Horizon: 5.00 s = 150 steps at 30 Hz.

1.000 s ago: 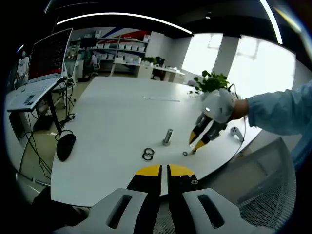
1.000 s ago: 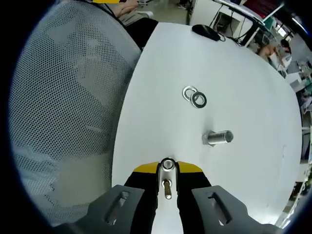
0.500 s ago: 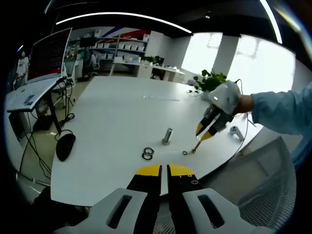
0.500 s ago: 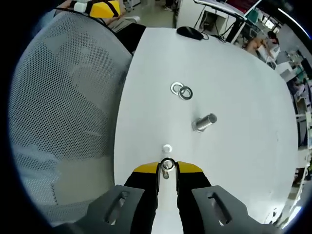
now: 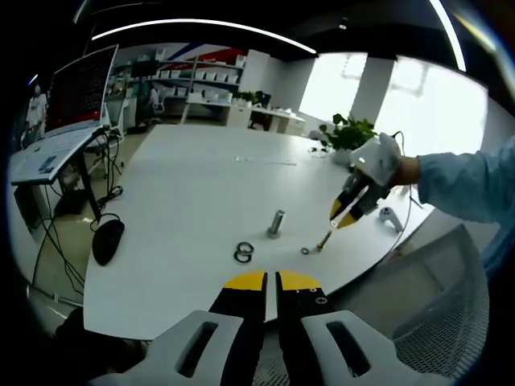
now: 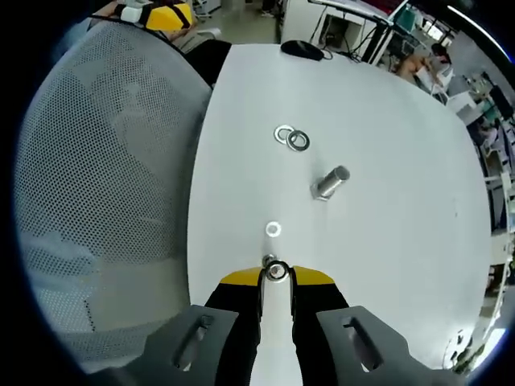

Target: Place the washer onto the threaded stud by aligning its center hole with the stud, sliding it down to the base, and recovering from edge contact or off-axis alignment until the washer reaches the visible bottom stop.

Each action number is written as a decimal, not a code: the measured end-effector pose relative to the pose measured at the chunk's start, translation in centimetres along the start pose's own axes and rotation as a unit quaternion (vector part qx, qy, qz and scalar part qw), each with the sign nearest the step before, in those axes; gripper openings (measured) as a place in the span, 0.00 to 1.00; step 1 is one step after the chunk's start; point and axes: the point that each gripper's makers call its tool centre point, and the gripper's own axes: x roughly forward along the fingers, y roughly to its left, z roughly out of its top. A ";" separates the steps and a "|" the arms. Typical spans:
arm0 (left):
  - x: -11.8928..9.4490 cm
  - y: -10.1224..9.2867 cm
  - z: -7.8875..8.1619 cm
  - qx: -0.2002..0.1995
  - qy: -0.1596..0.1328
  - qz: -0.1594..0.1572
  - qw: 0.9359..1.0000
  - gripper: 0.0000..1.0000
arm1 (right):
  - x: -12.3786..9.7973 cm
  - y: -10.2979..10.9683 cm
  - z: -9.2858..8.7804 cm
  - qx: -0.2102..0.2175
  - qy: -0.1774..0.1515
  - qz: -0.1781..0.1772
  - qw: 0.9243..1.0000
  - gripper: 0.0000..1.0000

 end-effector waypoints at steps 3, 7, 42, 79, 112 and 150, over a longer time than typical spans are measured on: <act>0.0 0.0 0.0 0.000 0.000 0.000 1.000 0.02 | 0.4 0.3 -0.2 0.000 0.002 0.004 1.000 0.13; 0.0 0.0 0.0 -0.001 0.000 0.001 1.000 0.02 | 1.1 0.5 -0.5 -0.003 0.011 0.009 1.000 0.13; 0.0 0.2 0.1 -0.005 -0.004 0.005 1.000 0.02 | 5.4 1.0 -2.1 -0.021 0.047 0.024 0.998 0.14; -0.1 0.2 0.1 -0.002 -0.003 0.009 1.000 0.02 | 4.8 0.6 -0.6 -0.031 0.034 0.013 0.999 0.30; -0.1 0.2 0.1 -0.003 -0.005 0.009 1.000 0.02 | 5.5 0.6 2.9 -0.003 -0.004 0.033 0.999 0.27; -0.1 0.4 0.2 -0.002 -0.008 0.010 1.000 0.01 | 8.8 0.4 1.4 -0.032 0.058 0.028 0.997 0.17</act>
